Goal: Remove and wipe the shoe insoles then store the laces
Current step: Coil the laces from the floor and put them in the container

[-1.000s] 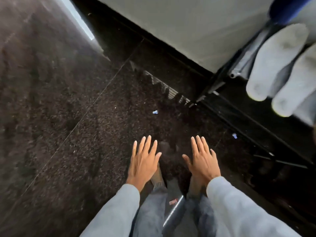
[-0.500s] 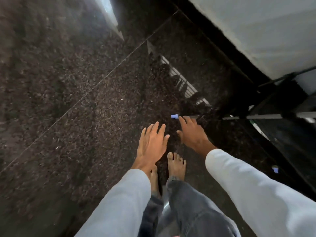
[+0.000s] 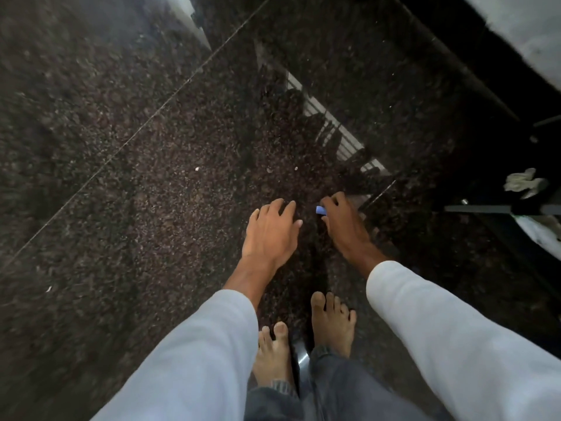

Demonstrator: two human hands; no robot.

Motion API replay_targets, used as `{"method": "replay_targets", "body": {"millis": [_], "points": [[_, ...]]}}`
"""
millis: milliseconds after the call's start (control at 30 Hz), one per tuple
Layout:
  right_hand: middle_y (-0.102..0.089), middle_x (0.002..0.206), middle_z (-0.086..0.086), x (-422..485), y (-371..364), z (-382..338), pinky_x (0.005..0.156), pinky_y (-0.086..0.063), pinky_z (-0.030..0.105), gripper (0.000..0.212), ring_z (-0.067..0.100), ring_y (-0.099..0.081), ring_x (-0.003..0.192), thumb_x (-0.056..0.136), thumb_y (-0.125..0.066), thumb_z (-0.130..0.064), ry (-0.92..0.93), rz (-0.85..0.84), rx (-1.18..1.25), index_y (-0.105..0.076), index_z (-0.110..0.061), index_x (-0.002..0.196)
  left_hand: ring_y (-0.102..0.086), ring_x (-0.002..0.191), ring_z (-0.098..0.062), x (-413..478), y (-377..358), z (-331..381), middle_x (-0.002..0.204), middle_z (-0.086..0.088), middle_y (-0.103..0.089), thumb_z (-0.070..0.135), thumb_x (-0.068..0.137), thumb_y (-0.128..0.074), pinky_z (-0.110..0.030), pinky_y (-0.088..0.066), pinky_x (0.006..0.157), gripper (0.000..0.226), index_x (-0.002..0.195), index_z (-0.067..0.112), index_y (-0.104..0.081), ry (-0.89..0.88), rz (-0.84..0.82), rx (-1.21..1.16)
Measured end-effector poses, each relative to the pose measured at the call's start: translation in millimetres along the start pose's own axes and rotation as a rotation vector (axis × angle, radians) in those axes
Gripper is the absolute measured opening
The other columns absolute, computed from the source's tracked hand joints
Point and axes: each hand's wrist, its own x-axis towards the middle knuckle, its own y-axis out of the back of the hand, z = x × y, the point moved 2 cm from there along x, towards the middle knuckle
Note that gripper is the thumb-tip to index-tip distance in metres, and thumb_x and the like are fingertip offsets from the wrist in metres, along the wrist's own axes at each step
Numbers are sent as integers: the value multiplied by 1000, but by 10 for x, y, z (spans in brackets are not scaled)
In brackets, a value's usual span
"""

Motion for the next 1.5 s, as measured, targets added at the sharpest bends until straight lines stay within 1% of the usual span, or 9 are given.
{"method": "replay_targets", "body": {"millis": [167,300,433,533,633,767,900,1167,1500], "points": [[-60,116,8,-347,294,-194,65,-40,-1,18,9,-58,93,90,-68,-6,-143,54,320,-63,-9,107,-52,128,-30,-243,211,210,144,-10,-52,31,103,-48,-45,-46,104,46,145,12,-47,17,71,-245],[-69,104,-2,-1028,780,-488,81,-50,15,22,8,-63,92,85,-74,-17,-192,160,552,-66,-15,105,-57,124,-23,-744,527,466,135,-8,-60,25,101,-53,-36,-45,105,40,139,14,-54,117,89,-507],[-70,94,-9,-1890,1406,-828,78,-55,24,16,7,-66,86,84,-76,-22,-283,250,728,-66,-22,97,-64,102,-12,-1374,1017,866,121,-5,-70,23,99,-57,-20,-44,88,33,131,17,-62,164,28,-666],[-69,89,-6,-2576,1940,-1032,76,-57,29,13,10,-67,82,82,-76,-18,-321,371,823,-67,-23,90,-66,98,-9,-1875,1396,1216,110,1,-74,22,98,-58,-23,-48,86,25,121,21,-69,99,-37,-703],[-63,99,-4,-3220,2387,-1114,80,-51,18,16,6,-61,89,83,-75,-16,-304,469,757,-67,-17,97,-71,94,-7,-2343,1657,1571,100,10,-76,23,97,-60,-35,-57,90,19,110,27,-73,41,-132,-733],[-62,99,-7,-4019,2823,-1096,82,-50,19,11,5,-61,93,88,-68,-13,-313,586,774,-65,-18,98,-74,85,-3,-2948,1923,2185,88,14,-78,16,95,-64,-35,-61,83,18,98,28,-76,-12,-215,-790],[-65,98,-12,-4765,3168,-888,80,-47,12,18,4,-64,93,88,-66,-7,-411,724,845,-66,-21,100,-73,78,1,-3489,1986,2922,82,17,-77,9,94,-64,-14,-57,69,21,92,26,-75,-104,-278,-829],[-65,108,-24,-6043,3320,-24,89,-46,10,35,-2,-62,106,87,-69,-10,-598,884,843,-64,-36,108,-75,84,-7,-4265,1487,4236,85,7,-79,11,92,-67,-29,-61,81,13,94,21,-75,-142,-441,-796],[-68,102,-14,-7625,3738,1320,78,-51,12,28,6,-67,95,83,-73,-4,-722,1117,874,-71,-27,99,-76,88,-22,-5266,655,6023,89,-5,-79,6,93,-63,-42,-59,83,19,90,18,-77,-214,-545,-859]]}}
